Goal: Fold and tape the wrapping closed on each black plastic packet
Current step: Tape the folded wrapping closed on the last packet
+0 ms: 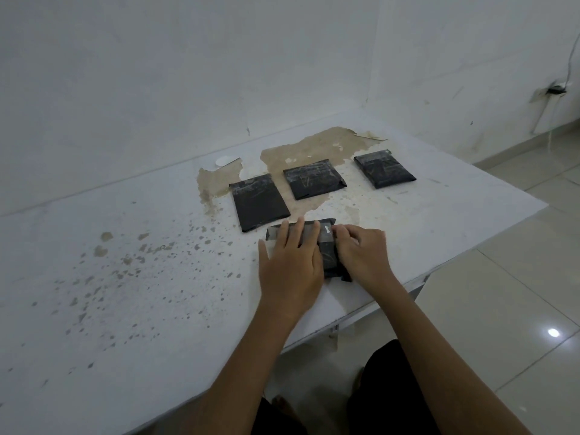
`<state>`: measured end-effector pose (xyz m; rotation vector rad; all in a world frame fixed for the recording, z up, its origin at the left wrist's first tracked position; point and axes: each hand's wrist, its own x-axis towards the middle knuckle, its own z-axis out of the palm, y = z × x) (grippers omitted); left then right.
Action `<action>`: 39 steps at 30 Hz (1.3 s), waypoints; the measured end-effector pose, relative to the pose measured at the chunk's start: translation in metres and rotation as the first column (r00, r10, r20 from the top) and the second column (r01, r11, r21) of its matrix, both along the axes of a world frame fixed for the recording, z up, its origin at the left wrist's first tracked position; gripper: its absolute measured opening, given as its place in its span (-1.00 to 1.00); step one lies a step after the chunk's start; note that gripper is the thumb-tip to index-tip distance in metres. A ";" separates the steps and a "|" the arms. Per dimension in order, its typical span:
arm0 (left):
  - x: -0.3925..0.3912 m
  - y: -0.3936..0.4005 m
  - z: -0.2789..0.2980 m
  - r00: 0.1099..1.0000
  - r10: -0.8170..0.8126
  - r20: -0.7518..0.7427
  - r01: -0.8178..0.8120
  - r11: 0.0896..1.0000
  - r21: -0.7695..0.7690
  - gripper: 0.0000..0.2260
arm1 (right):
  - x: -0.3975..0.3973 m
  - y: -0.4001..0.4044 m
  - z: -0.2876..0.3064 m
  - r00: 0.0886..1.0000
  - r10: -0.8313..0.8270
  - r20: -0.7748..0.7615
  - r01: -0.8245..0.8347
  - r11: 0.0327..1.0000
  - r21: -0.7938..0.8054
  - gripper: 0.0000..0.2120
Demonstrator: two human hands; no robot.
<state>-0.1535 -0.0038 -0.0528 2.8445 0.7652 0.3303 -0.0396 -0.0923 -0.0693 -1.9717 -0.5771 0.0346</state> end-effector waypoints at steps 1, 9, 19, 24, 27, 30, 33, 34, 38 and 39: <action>0.000 0.002 -0.002 1.000 -0.004 0.009 0.004 1.000 -0.017 -0.54 | -0.003 0.000 0.003 1.000 0.007 -0.001 -0.007 1.000 0.001 -0.59; -0.001 0.002 -0.009 0.993 0.085 0.083 -0.067 0.976 -0.208 -0.41 | -0.018 -0.005 -0.004 0.992 -0.021 0.123 0.042 0.984 -0.173 -0.60; -0.005 -0.007 -0.011 0.949 0.231 0.216 -0.159 0.939 -0.306 -0.29 | -0.023 -0.005 -0.001 0.995 -0.042 0.088 0.058 0.981 -0.186 -0.65; -0.005 -0.012 -0.011 0.926 0.338 0.170 -0.288 0.921 -0.263 -0.20 | -0.023 -0.004 -0.001 0.994 -0.047 0.095 0.063 0.982 -0.179 -0.64; -0.006 -0.014 -0.012 0.901 0.380 0.209 -0.313 0.904 -0.291 -0.18 | -0.022 -0.004 -0.002 0.995 -0.050 0.089 0.065 0.984 -0.168 -0.63; -0.007 -0.013 -0.012 0.859 0.425 0.285 -0.314 0.877 -0.363 -0.20 | -0.019 -0.001 -0.005 0.997 -0.037 0.071 0.048 0.985 -0.165 -0.62; -0.010 -0.013 -0.012 0.821 0.480 0.309 -0.327 0.839 -0.436 -0.19 | -0.017 -0.001 -0.007 0.999 -0.019 0.039 0.025 0.988 -0.150 -0.64; -0.009 -0.014 -0.012 0.824 0.481 0.298 -0.320 0.831 -0.455 -0.18 | -0.018 -0.001 -0.007 0.999 -0.017 0.031 0.021 0.991 -0.134 -0.65; -0.007 -0.011 -0.005 0.818 0.464 0.340 -0.176 0.764 -0.621 -0.19 | -0.025 -0.002 0.001 0.999 -0.040 0.002 0.040 0.999 0.024 -0.70; -0.007 -0.010 -0.001 0.810 0.444 0.383 -0.103 0.751 -0.652 -0.19 | -0.028 -0.002 0.004 0.998 -0.053 -0.042 0.057 0.992 0.115 -0.73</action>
